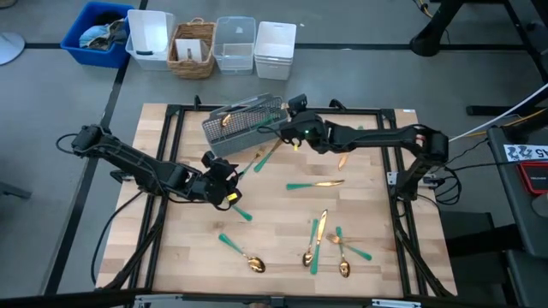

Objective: Sort silverware
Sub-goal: Put the fork into the middle right section of the silverware holder

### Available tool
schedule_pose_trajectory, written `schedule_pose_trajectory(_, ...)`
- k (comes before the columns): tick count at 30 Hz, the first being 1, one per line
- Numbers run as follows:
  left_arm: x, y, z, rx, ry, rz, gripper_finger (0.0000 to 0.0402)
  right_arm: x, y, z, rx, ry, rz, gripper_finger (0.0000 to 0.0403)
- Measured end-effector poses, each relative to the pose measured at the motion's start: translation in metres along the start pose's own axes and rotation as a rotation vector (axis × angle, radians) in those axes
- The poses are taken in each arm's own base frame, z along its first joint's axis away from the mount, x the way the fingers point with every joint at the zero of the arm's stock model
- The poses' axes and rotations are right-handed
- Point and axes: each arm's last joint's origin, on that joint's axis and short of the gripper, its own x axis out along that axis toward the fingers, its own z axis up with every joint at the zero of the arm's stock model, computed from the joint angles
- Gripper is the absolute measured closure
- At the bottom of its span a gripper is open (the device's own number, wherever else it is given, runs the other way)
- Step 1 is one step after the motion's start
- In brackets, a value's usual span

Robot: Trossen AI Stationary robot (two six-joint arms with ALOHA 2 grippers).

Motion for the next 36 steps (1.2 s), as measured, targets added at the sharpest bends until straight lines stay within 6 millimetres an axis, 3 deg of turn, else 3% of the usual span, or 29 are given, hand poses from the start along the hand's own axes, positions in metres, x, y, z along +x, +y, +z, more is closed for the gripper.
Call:
schedule_pose_trajectory(4,0.000,0.000,0.000,0.000,0.000,0.000,0.0273,0.004,0.003,0.004,-0.033,-0.018,-0.012,0.0397)
schedule_pose_trajectory(16,0.000,0.000,0.000,0.002,0.001,0.001,0.0273,0.004,0.013,0.012,-0.081,-0.288,0.086,0.0381)
schedule_pose_trajectory(30,0.000,0.000,0.000,0.002,0.001,0.001,0.0273,0.004,0.013,0.012,-0.080,-0.286,0.083,0.0311)
schedule_pose_trajectory(36,0.000,0.000,0.000,0.002,0.001,0.001,0.0273,0.001,0.009,0.014,-0.045,-0.187,0.031,0.0296)
